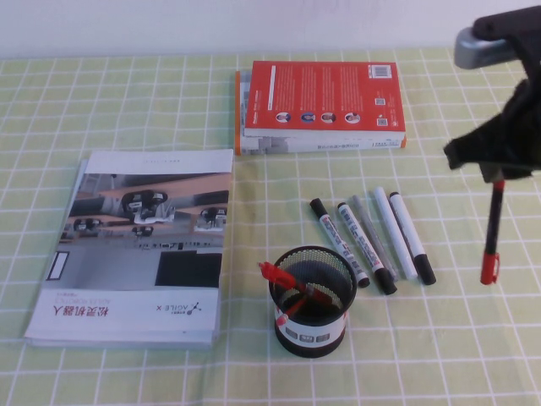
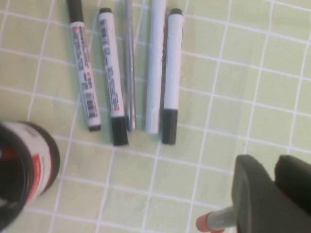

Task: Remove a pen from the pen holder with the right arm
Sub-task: 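Take a marker out of the pen holder and lay it on the table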

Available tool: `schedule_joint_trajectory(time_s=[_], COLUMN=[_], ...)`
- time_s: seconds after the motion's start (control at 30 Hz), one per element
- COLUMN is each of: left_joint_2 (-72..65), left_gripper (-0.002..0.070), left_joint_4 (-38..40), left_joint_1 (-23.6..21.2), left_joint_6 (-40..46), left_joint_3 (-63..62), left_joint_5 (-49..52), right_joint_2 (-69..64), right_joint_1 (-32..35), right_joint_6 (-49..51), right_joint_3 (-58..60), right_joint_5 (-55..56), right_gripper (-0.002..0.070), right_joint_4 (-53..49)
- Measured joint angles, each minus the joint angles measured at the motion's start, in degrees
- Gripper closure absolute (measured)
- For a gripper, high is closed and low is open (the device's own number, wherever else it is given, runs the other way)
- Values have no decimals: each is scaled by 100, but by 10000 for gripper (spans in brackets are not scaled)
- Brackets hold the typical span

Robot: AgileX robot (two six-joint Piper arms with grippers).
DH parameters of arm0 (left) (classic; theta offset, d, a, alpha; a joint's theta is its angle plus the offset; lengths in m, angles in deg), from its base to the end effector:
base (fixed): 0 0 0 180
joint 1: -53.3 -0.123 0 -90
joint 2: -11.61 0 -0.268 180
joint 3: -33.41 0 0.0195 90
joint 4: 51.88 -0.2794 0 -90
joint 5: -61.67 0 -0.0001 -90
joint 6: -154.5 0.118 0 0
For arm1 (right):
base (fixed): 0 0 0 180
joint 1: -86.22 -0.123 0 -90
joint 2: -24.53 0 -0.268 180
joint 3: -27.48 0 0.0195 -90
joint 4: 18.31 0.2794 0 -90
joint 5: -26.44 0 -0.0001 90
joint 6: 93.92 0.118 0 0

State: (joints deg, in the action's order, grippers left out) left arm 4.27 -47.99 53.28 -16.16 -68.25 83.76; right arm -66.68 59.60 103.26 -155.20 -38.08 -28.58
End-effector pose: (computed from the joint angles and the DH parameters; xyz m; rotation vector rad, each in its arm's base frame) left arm 0.1237 -0.0030 0.1617 0.1112 1.8770 0.0450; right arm 0.3105 0.1344 0.3141 -0.2678 2.6267 0.0145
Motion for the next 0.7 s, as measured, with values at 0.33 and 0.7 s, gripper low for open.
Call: schedule_joint_trajectory(time_s=[0.33, 0.7], left_joint_2=[0, 0], left_gripper=[680, 680], left_joint_4=[0, 0], left_joint_1=[0, 0], left_joint_6=[0, 0], left_joint_3=[0, 0], left_joint_5=[0, 0], right_joint_2=[-1851, -2593], right_joint_1=[534, 828], right_joint_6=[-727, -916], right_joint_3=[-1316, -1451], right_joint_5=[-344, 214], right_gripper=[647, 647], right_joint_4=[647, 878])
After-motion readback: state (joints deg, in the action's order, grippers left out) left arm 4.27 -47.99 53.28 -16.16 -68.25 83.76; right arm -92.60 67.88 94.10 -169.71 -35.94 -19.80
